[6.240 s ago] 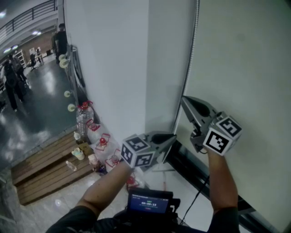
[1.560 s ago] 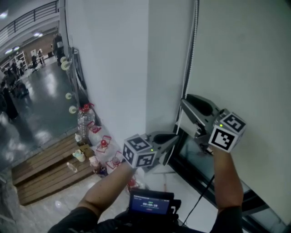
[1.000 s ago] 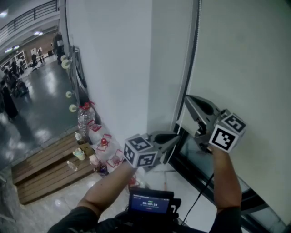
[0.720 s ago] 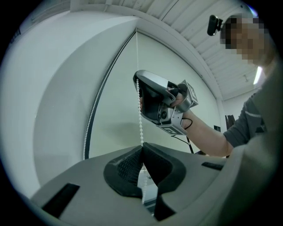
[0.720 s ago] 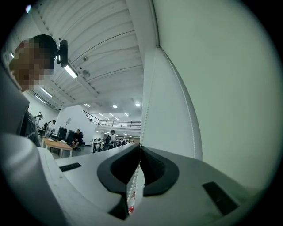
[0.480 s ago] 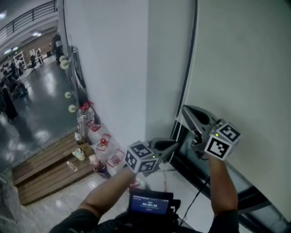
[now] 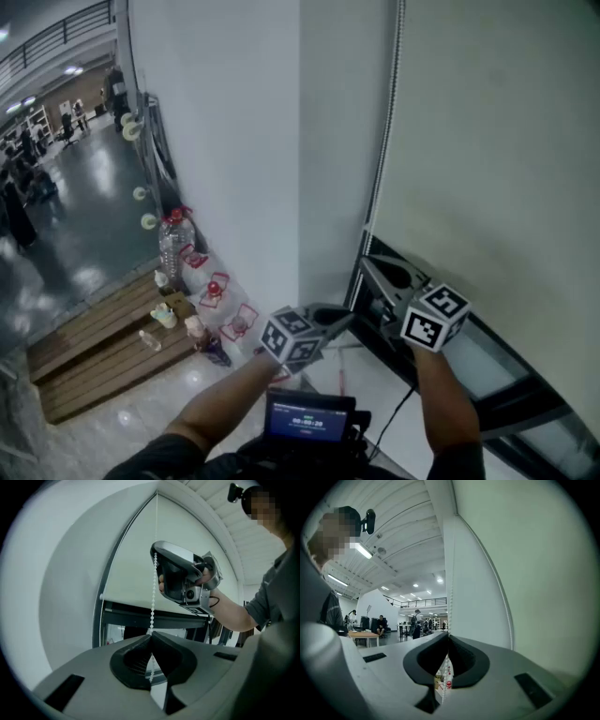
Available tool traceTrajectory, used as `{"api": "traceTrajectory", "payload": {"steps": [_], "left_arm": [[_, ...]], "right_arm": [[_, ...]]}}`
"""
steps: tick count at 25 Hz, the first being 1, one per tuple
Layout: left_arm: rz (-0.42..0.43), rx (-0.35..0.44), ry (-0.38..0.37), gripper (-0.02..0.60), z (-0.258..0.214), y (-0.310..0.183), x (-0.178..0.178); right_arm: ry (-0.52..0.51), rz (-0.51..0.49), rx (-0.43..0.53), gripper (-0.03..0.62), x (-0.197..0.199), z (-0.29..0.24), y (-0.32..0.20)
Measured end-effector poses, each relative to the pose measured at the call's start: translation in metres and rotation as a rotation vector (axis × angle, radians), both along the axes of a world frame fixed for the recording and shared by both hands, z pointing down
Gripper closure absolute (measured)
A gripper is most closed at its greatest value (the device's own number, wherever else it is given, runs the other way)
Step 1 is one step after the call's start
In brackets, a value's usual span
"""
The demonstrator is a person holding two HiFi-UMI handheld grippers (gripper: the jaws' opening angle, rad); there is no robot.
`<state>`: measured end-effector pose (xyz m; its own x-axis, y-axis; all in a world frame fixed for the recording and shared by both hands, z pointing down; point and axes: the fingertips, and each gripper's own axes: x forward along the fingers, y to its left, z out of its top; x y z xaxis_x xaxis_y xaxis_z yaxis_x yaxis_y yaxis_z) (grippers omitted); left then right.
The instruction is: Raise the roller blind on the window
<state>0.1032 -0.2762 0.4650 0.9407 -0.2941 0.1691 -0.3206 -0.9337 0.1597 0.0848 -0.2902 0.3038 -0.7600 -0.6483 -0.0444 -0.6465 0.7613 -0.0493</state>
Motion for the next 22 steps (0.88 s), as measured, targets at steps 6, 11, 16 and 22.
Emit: {"api": "traceTrajectory", "payload": {"steps": [6,11,16,22], "left_arm": [[0.014,-0.016,0.005,0.584,0.016,0.004,-0.003],[0.02,0.007,-0.019,0.58,0.011,0.004,-0.017],[0.011,0.112,0.076,0.463,-0.065,0.007,-0.053],[0.009,0.163,0.313,0.463,-0.212,0.001,-0.048]], "right_arm": [[-0.018,0.016,-0.028,0.591,0.001,0.022,0.003],[-0.007,0.022,-0.032,0.591,0.006,0.023,0.001],[-0.01,0.021,-0.026,0.591,0.006,0.024,0.002],[-0.006,0.015,-0.021,0.594,0.0,0.025,0.005]]}}
